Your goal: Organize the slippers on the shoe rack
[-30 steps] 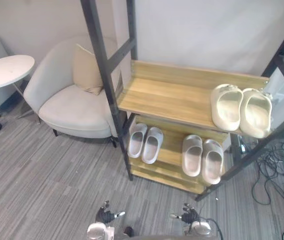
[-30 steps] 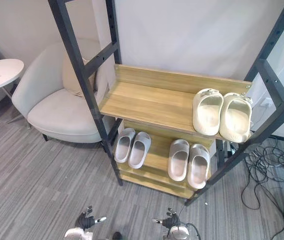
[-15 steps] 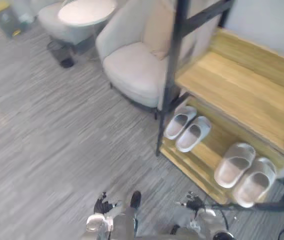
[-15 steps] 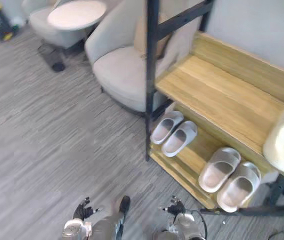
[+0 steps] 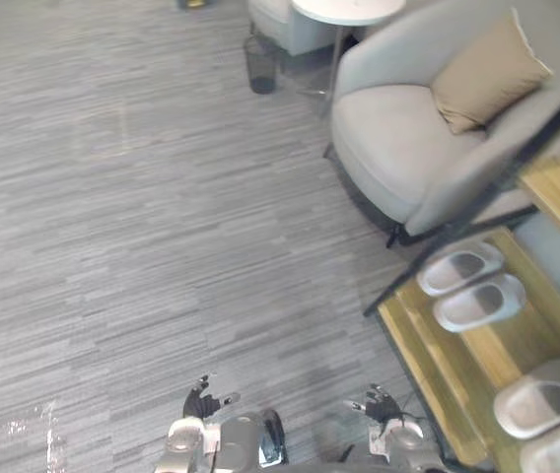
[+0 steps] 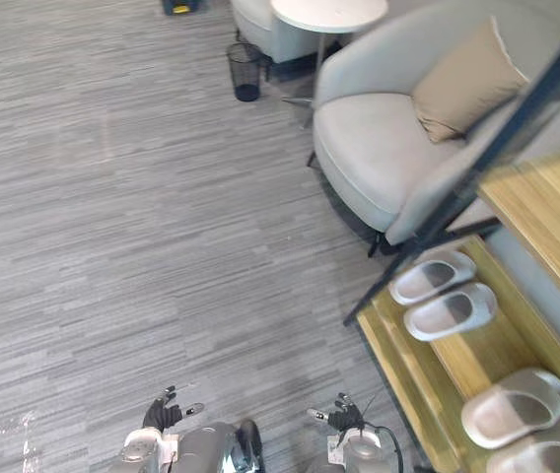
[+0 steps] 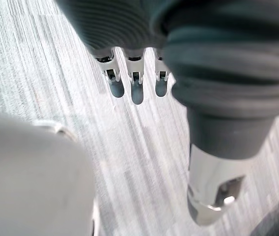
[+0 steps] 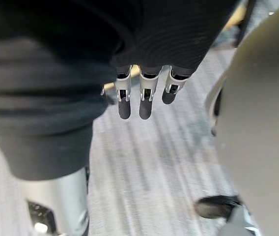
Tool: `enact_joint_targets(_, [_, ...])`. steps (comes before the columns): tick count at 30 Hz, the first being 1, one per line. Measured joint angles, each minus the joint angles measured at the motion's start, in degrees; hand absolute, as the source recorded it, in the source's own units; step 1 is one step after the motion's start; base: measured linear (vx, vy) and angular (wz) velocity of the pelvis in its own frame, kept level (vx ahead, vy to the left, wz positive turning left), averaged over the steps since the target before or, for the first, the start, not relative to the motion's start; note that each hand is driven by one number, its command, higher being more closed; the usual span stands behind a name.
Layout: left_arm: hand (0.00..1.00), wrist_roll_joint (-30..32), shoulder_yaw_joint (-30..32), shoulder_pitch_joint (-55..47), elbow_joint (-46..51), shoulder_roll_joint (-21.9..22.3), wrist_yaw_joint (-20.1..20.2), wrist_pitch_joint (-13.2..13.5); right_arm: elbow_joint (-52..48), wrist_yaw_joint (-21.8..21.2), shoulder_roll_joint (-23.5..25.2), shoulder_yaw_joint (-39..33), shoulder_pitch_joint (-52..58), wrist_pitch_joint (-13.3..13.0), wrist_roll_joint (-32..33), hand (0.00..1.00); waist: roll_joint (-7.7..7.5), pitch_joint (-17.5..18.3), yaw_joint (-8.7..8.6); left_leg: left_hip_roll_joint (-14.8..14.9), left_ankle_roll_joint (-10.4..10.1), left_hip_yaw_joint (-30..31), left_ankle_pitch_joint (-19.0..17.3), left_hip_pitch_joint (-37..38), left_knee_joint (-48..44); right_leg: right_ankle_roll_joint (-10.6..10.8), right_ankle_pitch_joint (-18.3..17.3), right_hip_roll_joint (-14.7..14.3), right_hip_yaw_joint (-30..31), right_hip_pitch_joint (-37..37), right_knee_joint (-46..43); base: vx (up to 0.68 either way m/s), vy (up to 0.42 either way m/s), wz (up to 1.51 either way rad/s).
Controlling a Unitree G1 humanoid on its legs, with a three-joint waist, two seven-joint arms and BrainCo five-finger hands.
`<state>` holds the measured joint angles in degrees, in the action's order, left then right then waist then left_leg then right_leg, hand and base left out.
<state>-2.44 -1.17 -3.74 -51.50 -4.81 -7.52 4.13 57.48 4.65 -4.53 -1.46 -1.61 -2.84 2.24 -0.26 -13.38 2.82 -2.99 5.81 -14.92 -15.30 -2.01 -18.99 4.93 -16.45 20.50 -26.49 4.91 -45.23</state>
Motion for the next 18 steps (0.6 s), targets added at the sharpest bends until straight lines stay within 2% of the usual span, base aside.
enact_joint_targets(1, [0.0,0.03,-0.08,-0.29,-0.14,0.04,0.0,0.0,0.01,0.01,0.05,0.08,-0.02,-0.01,0.0,0.0,0.47,0.23,-0.03,-0.08,-0.33,1.18,0.88,1.55,2.14,0.35,-0.21,-1.53,1.34,2.05,1.29,0.17,0.027,0.52])
enact_joint_targets(3, [0.0,0.06,-0.48,-0.16,-0.39,-0.04,0.0,-0.04,-0.02,0.0,0.05,0.2,-0.26,-0.05,0.09,0.0,0.37,0.43,-0.11,-0.22,-0.86,3.6,2.47,3.57,5.81,0.53,-0.05,-4.34,3.44,5.35,7.98,0.18,0.006,0.6])
enact_joint_targets(5, [0.0,0.06,-0.99,-0.07,-0.63,-0.18,0.01,-0.03,0.03,0.15,-0.1,0.03,-0.64,-0.08,0.11,0.0,0.32,0.45,-0.48,-0.33,-1.8,6.8,4.31,5.82,10.06,1.67,3.21,-7.74,6.03,7.42,19.44,0.23,-0.047,0.81])
enact_joint_targets(6, [0.0,0.05,-1.0,-0.07,-0.98,-0.3,0.0,-0.01,0.02,0.25,-0.02,-0.31,-0.64,-0.05,0.11,0.0,0.11,0.54,-0.63,-0.62,-2.13,8.28,4.66,6.96,11.48,0.97,6.16,-8.59,6.69,7.46,24.28,0.24,-0.078,0.83])
enact_joint_targets(8, [0.0,0.03,-0.77,-0.32,-1.02,-0.4,-0.07,0.04,0.2,0.3,0.06,-0.56,-0.29,0.02,0.12,0.0,-0.35,0.96,-0.65,-1.16,-2.98,10.93,4.11,8.81,12.81,-1.3,11.66,-9.46,6.97,8.0,27.26,0.29,-0.157,0.75])
enact_joint_targets(10, [0.0,0.02,-0.56,-0.41,-0.96,-0.4,-0.07,0.04,0.25,0.29,0.47,-0.55,-0.16,0.03,0.12,0.0,-0.85,1.31,-0.72,-1.21,-4.86,12.6,1.86,9.34,11.69,-4.04,13.29,-10.57,6.46,8.21,27.26,0.32,-0.215,0.53])
enact_joint_targets(11, [0.0,0.01,-0.47,-0.48,-0.92,0.2,-0.03,0.01,0.1,0.29,-0.26,-0.6,-0.45,0.01,0.13,0.0,0.56,1.6,-0.91,0.48,-5.4,13.39,-0.52,8.54,8.64,-5.27,12.14,-11.73,5.82,8.05,26.05,0.31,-0.194,0.3])
enact_joint_targets(12, [0.0,0.02,-0.43,-1.09,-0.92,0.89,-0.02,0.01,0.09,0.38,-0.39,-0.58,-0.84,0.03,0.13,0.0,1.89,2.31,-0.64,1.97,-6.77,13.1,-2.56,6.83,4.86,-5.98,10.3,-13.08,5.06,8.0,26.34,0.35,-0.184,0.19])
enact_joint_targets(13, [0.0,0.03,-0.21,-1.06,-0.85,1.23,-0.02,-0.01,0.09,0.42,-0.17,-0.43,-1.21,0.02,0.15,0.0,2.52,2.5,-0.66,3.41,-8.01,11.94,-3.53,3.53,-1.49,-6.33,9.37,-13.97,4.77,7.66,26.91,0.36,-0.212,0.16])
enact_joint_targets(14, [0.0,-0.02,0.21,-0.51,-0.77,1.24,0.09,-0.02,0.02,0.46,-0.12,0.19,-1.18,0.02,0.21,0.0,3.05,2.15,-0.71,5.49,-8.78,9.85,-3.24,-1.15,-12.71,-6.75,9.01,-15.03,3.85,5.64,28.68,0.45,-0.251,0.23])
enact_joint_targets(15, [0.0,-0.23,0.35,-0.3,-0.53,1.43,0.11,-0.07,-0.09,0.59,-0.17,0.96,-1.04,0.03,0.3,0.0,3.83,1.75,-0.53,8.54,-10.9,7.67,-2.12,-4.68,-22.74,-7.42,8.84,-16.31,2.6,2.66,30.41,0.37,-0.189,0.15])
enact_joint_targets(16, [0.0,-0.52,0.58,-0.53,0.37,1.41,0.1,-0.06,-0.08,0.79,-0.12,1.64,-0.99,0.04,0.43,0.0,3.86,1.66,-0.08,11.41,-11.03,5.18,-2.2,-6.71,-29.37,-8.02,8.35,-17.21,2.48,0.33,31.48,0.39,-0.133,0.03])
enact_joint_targets(18, [0.0,-0.63,0.83,0.04,1.68,1.12,0.13,0.07,-0.11,1.07,-0.02,1.78,-0.8,-0.03,1.0,0.0,2.57,0.88,0.36,15.59,-9.74,0.86,-2.9,-9.5,-35.59,-8.1,8.0,-17.25,2.21,-5.6,34.71,0.37,-0.107,0.05])
